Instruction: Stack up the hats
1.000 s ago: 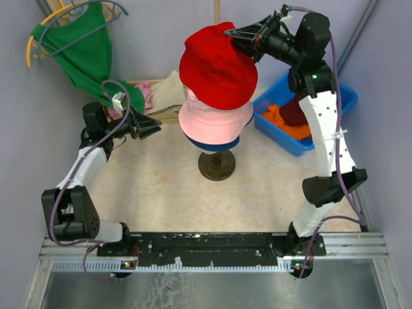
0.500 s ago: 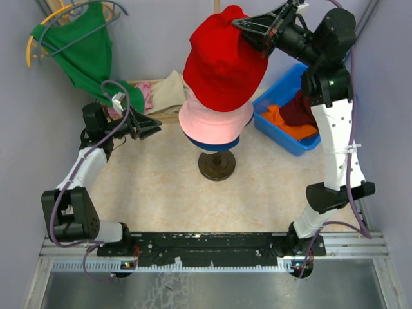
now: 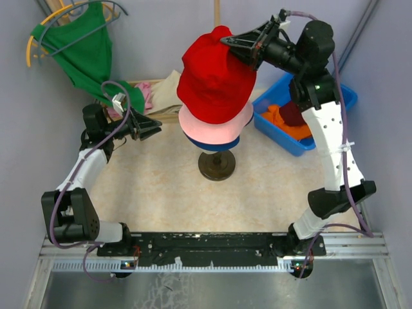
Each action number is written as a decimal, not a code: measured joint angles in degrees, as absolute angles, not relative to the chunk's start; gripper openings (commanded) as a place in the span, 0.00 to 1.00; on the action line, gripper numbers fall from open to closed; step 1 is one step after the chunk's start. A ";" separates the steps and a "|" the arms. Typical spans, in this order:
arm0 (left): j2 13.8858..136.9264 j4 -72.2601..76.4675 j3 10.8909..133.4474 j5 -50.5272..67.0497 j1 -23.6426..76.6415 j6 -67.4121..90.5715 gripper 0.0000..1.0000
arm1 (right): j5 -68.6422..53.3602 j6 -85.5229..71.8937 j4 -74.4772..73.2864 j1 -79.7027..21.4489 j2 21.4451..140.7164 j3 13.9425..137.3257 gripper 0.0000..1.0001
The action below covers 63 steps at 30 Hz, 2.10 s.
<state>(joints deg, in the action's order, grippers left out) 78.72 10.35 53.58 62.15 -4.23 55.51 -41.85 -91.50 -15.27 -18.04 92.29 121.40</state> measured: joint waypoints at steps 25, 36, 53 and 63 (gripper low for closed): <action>77.87 41.50 56.75 61.21 -4.10 87.64 0.57 | -41.47 -84.51 -14.66 -13.13 79.24 96.27 0.46; 81.78 46.35 64.84 59.79 3.33 94.50 0.61 | -41.95 -82.08 -14.52 -9.32 77.41 95.15 0.57; 96.25 48.75 75.48 57.32 10.31 96.31 0.61 | -44.71 -83.72 -11.05 -4.43 75.44 92.73 0.57; 96.99 53.52 76.05 56.84 11.92 100.40 0.60 | -45.19 -84.01 -10.09 -3.25 74.89 90.72 0.57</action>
